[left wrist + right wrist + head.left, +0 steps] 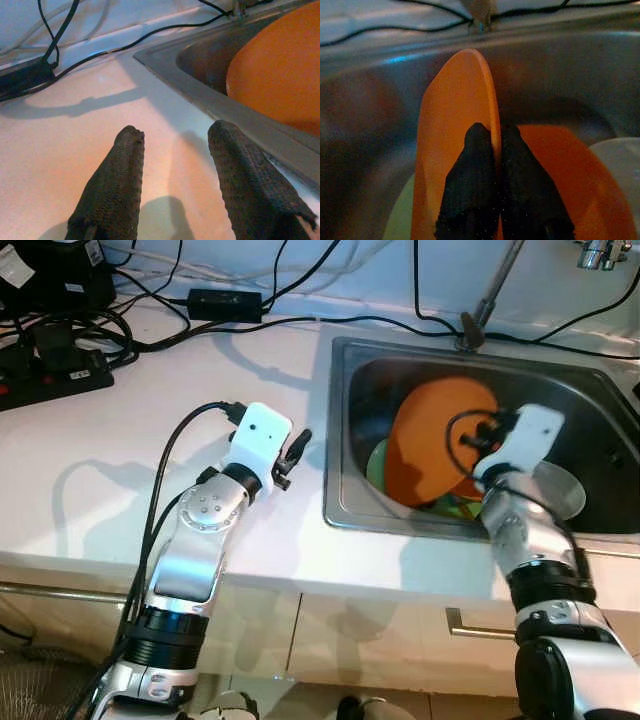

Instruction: Kitchen organization

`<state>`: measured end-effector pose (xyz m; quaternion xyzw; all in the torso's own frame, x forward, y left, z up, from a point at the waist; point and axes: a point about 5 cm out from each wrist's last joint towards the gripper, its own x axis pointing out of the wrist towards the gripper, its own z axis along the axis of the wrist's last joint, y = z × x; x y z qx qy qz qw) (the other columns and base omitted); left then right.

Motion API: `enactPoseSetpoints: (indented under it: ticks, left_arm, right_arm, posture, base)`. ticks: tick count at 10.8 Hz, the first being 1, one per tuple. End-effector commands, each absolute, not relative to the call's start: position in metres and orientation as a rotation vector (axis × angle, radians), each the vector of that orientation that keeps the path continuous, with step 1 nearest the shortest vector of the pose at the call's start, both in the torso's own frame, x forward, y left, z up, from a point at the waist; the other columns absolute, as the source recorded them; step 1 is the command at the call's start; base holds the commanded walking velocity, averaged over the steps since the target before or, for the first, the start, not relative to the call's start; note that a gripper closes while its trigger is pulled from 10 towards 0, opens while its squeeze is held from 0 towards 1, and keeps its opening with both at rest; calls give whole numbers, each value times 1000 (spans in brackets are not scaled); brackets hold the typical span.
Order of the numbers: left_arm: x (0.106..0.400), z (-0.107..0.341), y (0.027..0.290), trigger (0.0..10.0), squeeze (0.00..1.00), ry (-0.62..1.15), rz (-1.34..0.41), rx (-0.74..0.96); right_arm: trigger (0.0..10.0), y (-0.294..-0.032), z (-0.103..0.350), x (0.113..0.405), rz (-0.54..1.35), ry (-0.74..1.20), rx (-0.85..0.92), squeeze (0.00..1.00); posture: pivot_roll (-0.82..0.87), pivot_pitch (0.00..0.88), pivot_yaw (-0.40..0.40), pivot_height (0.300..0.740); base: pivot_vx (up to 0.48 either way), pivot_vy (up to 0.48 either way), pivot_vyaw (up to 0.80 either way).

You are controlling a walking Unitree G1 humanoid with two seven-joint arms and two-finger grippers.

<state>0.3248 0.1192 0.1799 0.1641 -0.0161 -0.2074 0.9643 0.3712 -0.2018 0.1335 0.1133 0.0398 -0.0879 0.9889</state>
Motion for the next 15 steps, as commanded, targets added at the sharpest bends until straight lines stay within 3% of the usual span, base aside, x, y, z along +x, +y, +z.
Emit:
enactPoseSetpoints:
  ticks: [1,2,3,4,5,6,7,8,9,10,13,15]
  left_arm:
    - [322,181,115,10000,0,-36,-438,329]
    - [322,181,116,10000,0,-34,-439,330]
    - [322,181,116,10000,0,-33,-440,333]
    - [321,181,116,10000,0,-32,-442,336]
    - [321,181,117,10000,0,-30,-443,340]
    - [320,180,117,10000,0,-29,-444,341]
    - [320,179,117,10000,0,-21,-446,347]
    - [321,179,117,10000,0,-17,-448,348]
    - [320,178,117,10000,0,-16,-448,350]
    - [321,178,116,10000,0,-18,-447,348]
    - [325,184,121,10000,0,-109,-349,274]
    - [330,192,135,10000,0,-188,-213,202]
  right_arm:
    - [10000,-208,145,376,-182,29,195,761]
    - [10000,-207,141,376,-184,46,193,996]
    - [10000,-207,136,376,-188,65,191,980]
    - [10000,-206,133,376,-186,72,188,902]
    - [10000,-205,130,375,-185,76,189,27]
    - [10000,-205,130,375,-186,77,191,27]
    - [10000,-203,129,375,-179,77,196,1000]
    - [10000,-202,128,376,-174,74,192,1000]
    - [10000,-200,129,376,-171,68,182,733]
    - [10000,-199,130,376,-169,57,175,0]
    - [10000,-185,168,371,-100,-200,3,0]
    - [10000,-171,185,347,-46,-363,-35,0]
  posture:
    - [21,80,-116,740]
    - [22,81,-115,740]
    - [25,80,-115,740]
    - [28,78,-114,740]
    - [29,74,-113,740]
    - [30,73,-111,740]
    - [30,70,-112,740]
    - [31,68,-113,740]
    - [31,65,-112,740]
    - [31,65,-112,740]
    - [11,71,-111,740]
    - [-3,69,-111,740]
  base:
    - [0,0,0]
    - [0,0,0]
    - [0,0,0]
    - [0,0,0]
    - [0,0,0]
    - [0,0,0]
    - [0,0,0]
    - [0,0,0]
    - [0,0,0]
    - [0,0,0]
    - [0,0,0]
    - [0,0,0]
